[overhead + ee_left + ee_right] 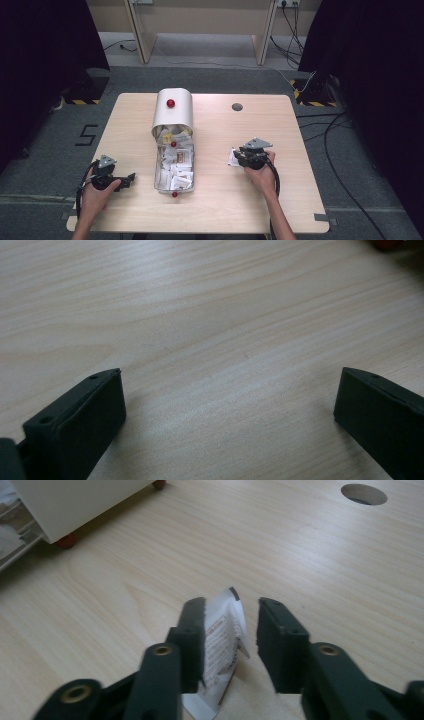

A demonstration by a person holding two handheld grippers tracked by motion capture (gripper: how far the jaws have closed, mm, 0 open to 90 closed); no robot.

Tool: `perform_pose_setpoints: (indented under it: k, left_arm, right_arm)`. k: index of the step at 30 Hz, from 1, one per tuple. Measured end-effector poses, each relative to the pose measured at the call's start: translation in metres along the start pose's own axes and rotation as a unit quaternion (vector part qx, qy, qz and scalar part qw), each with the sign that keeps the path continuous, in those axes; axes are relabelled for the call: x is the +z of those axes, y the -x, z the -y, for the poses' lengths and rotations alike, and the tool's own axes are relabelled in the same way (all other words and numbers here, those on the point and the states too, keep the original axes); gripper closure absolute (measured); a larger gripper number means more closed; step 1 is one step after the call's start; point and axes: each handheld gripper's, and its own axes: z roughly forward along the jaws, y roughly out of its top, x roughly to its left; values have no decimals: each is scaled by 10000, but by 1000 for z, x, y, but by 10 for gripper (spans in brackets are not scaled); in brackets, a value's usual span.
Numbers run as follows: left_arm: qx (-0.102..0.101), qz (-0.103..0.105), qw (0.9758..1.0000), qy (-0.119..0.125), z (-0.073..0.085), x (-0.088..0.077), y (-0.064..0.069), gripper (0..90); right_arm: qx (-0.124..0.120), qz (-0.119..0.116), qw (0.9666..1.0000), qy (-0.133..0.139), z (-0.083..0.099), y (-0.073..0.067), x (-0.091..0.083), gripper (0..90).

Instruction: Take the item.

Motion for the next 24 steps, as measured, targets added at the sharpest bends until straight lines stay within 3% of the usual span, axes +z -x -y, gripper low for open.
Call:
perform_pose_setpoints:
  k: [8,24]
  left_arm:
    - [-1,-5,10000,0,0,0,0,0]
    - [2,-5,10000,1,0,0,0,0]
  right_arm:
    - [250,34,9997,39,0,-3,-5,419]
    - [328,142,9991,232,9,-3,-36,364]
